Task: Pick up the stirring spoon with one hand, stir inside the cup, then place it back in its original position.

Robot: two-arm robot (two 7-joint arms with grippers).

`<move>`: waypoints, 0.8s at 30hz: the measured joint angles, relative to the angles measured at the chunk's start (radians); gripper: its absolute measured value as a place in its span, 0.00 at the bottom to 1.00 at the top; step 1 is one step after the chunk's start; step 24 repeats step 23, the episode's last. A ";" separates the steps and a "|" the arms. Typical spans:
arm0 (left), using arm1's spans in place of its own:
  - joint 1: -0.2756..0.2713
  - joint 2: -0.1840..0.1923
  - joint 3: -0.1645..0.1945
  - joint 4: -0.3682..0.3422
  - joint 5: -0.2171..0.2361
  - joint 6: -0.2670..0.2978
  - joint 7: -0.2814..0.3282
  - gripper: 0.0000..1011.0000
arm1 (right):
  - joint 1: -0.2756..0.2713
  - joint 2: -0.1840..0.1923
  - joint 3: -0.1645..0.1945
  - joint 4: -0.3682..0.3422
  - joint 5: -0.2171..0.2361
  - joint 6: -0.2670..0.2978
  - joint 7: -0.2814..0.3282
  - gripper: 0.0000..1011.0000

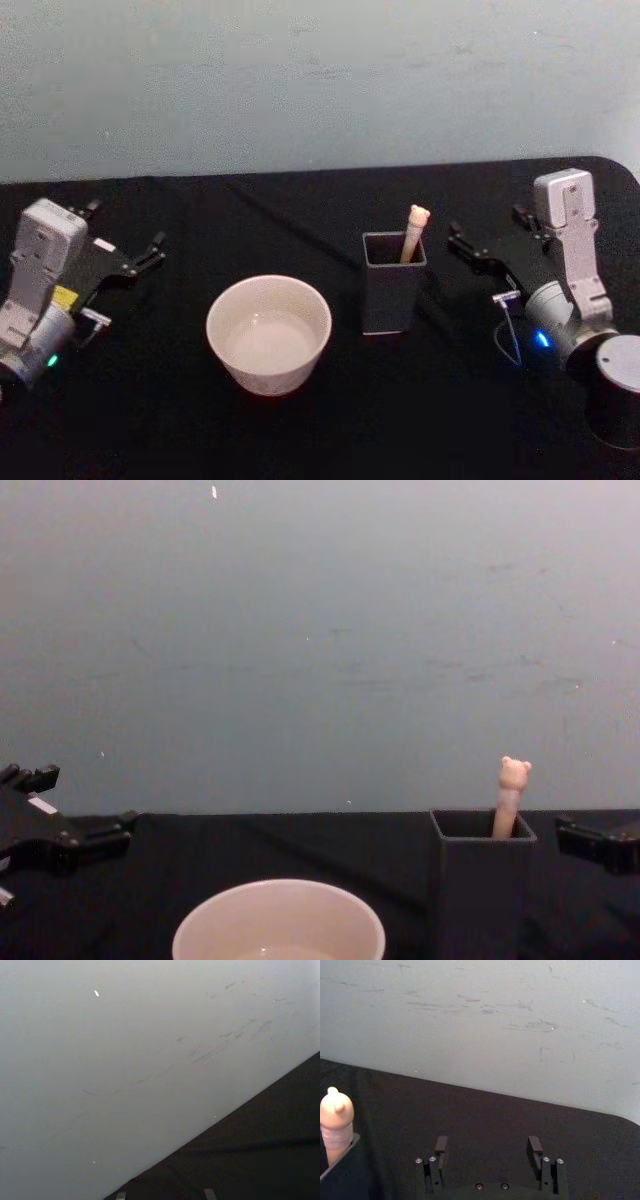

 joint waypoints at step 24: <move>0.000 0.000 0.000 0.000 0.000 0.000 0.000 0.99 | 0.000 0.000 0.000 0.000 0.000 0.000 0.000 0.99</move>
